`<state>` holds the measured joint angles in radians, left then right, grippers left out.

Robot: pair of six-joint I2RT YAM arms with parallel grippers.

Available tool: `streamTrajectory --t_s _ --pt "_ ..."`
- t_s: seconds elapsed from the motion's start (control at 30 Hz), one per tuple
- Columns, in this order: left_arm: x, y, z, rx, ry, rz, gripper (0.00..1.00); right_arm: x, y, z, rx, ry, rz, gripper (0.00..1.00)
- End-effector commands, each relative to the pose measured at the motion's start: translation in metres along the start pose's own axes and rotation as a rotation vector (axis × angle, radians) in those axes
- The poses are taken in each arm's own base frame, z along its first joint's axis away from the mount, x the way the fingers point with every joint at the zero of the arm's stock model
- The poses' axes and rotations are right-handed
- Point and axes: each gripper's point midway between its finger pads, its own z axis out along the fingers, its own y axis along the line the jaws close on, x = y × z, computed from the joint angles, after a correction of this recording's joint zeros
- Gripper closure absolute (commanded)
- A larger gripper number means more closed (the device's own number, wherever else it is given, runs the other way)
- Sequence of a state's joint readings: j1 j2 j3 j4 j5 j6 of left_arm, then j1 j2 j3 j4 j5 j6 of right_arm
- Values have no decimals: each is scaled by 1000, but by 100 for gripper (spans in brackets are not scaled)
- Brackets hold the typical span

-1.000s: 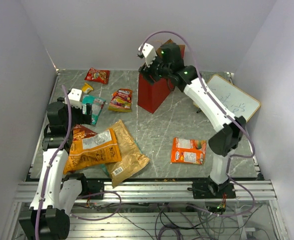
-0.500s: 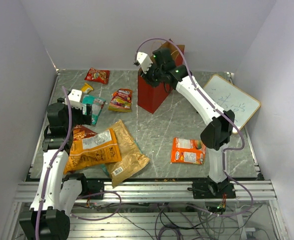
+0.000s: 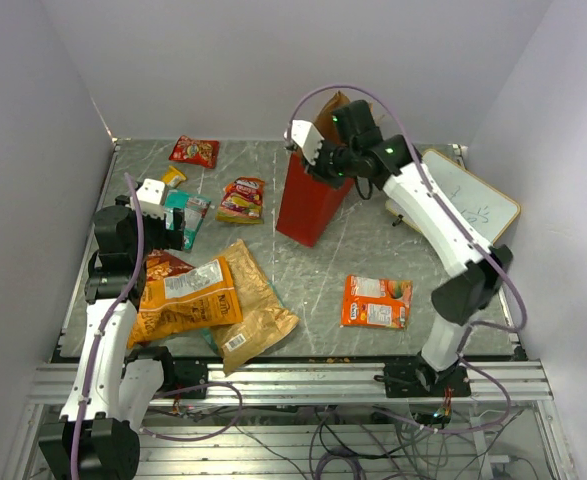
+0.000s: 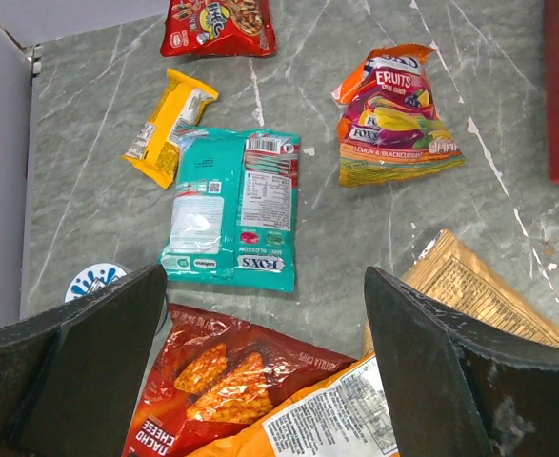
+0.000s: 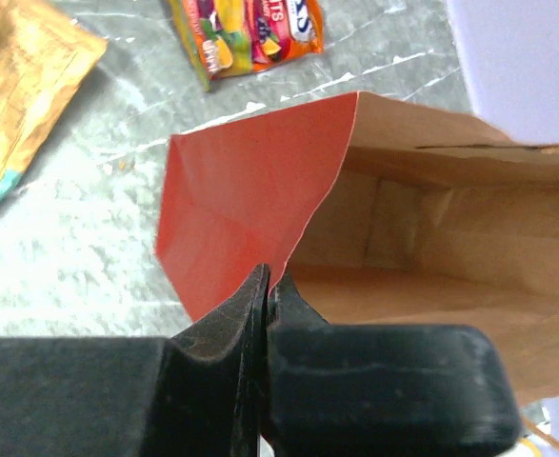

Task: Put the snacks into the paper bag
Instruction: Move the paper bag to the center of the board.

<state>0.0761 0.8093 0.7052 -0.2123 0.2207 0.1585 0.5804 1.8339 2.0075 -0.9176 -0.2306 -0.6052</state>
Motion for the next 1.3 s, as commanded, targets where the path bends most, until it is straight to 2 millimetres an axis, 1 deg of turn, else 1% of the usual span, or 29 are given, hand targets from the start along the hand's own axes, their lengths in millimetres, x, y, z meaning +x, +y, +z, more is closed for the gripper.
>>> streamTrajectory --t_s 0.0,0.1,0.17,0.2,0.3,0.4,0.47,0.53,0.57,0.63,0.7,0.73,0.83,0.93,1.0,1.07,1.13,1.17,1.2,1.27 --pt "-6 -3 2 27 -35 16 4 15 23 -43 -67 3 -155 100" --pt "-5 -4 2 32 -33 16 4 38 37 -51 -101 44 -242 100" --pt "-5 -4 2 34 -33 16 4 53 42 -54 -113 83 -261 100" --pt "-5 -4 1 35 -35 17 4 59 42 -55 -111 104 -266 100" --pt "-4 -5 2 40 -34 16 4 76 34 -58 -74 152 -270 100" --pt "-5 -6 2 44 -36 14 4 88 24 -61 -23 183 -264 91" --pt "-4 -7 1 49 -34 14 4 93 19 -64 3 197 -248 82" --pt "-4 -7 1 48 -34 15 4 91 15 -70 33 187 -224 73" --pt "-4 -7 1 49 -34 15 4 96 7 -77 64 186 -193 70" --pt "-4 -7 1 50 -36 16 4 95 1 -86 109 165 -154 62" --pt "-4 -8 1 53 -37 16 4 93 -2 -95 159 141 -113 45" --pt "-4 -8 1 55 -36 17 4 91 -3 -100 180 126 -94 40" --pt "-3 -9 1 56 -36 19 4 77 -2 -115 237 30 -36 37" --pt "-2 -8 1 57 -33 19 4 55 -3 -133 287 -80 33 35" --pt "-1 -9 1 58 -31 19 4 40 -11 -146 348 -148 96 35" --pt "0 -9 2 57 -27 19 4 32 -23 -157 432 -197 174 35" --pt "1 -8 1 55 -28 20 4 32 -40 -166 541 -218 276 34" --pt "1 -9 1 56 -28 20 4 36 -47 -168 597 -218 329 34" --pt "1 -9 1 56 -27 18 4 43 -55 -169 656 -212 382 34" --pt "1 -9 1 55 -29 18 4 59 -62 -166 737 -188 458 34"
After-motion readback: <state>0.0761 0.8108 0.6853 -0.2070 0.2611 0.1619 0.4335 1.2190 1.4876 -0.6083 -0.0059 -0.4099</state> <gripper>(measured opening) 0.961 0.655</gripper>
